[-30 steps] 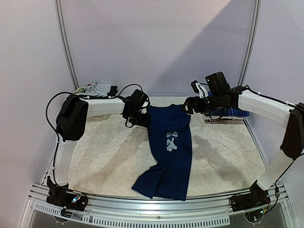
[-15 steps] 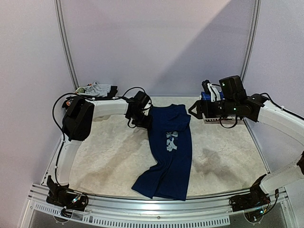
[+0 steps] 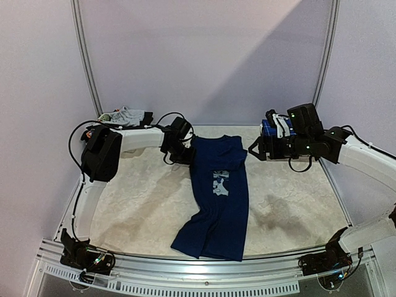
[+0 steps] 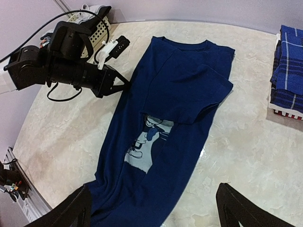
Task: Fold and stack the mixed laundry pile
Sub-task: Rotate the rectangle-folded T-shirt at the center of the board.
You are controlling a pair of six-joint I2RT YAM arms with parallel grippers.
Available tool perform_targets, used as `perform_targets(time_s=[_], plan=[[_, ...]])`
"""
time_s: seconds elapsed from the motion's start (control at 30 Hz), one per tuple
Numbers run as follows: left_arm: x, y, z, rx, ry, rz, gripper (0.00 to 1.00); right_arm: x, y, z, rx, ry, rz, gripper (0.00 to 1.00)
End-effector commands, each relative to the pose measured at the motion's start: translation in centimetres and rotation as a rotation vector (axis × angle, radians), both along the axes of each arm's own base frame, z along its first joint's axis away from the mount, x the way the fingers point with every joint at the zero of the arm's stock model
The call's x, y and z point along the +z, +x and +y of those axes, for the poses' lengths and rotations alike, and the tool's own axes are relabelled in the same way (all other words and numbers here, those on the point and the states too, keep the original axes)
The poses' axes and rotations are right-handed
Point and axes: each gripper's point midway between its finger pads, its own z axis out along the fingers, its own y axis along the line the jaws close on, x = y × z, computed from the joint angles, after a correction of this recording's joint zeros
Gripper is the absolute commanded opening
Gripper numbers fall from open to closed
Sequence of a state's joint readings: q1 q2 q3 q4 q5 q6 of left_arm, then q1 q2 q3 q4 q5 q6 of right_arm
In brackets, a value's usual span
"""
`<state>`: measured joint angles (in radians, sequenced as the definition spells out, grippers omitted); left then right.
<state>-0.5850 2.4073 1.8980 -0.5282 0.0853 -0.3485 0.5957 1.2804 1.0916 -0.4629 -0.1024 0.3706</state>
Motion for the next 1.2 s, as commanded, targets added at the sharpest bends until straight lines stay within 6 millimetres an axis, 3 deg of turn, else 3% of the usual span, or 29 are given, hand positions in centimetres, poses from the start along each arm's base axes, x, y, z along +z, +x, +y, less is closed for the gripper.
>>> perform_targets(time_s=[0.0, 0.23, 0.5, 0.7, 0.8, 0.9, 1.0, 1.17], plan=[[0.8, 3.8, 4.9, 0.109, 0.013, -0.042, 0.0, -0.6, -0.6, 0.1, 0.004, -0.01, 0.019, 0.92], [1.1, 6.4, 8.3, 0.168, 0.006, -0.06, 0.0, -2.0, -0.8, 1.1, 0.029, -0.025, 0.051, 0.93], [1.5, 6.1, 8.8, 0.193, -0.023, -0.066, 0.02, -5.0, -2.2, 2.6, 0.063, -0.076, 0.114, 0.94], [4.9, 4.8, 10.0, 0.208, -0.033, -0.138, 0.39, -8.2, -5.0, 5.2, 0.133, -0.072, 0.177, 0.96], [6.5, 3.4, 10.9, 0.215, -0.015, -0.165, 0.61, -10.3, -6.7, 6.3, 0.145, -0.063, 0.228, 0.96], [8.3, 1.8, 12.2, 0.236, 0.009, -0.201, 0.73, -12.6, -8.8, 7.3, 0.151, -0.069, 0.304, 0.96], [9.4, -0.6, 13.5, 0.256, 0.05, -0.22, 0.8, -15.0, -11.3, 8.6, 0.186, -0.078, 0.394, 0.95], [10.6, -5.6, 14.5, 0.26, 0.101, -0.231, 0.81, -17.8, -14.5, 10.1, 0.232, -0.114, 0.484, 0.89]])
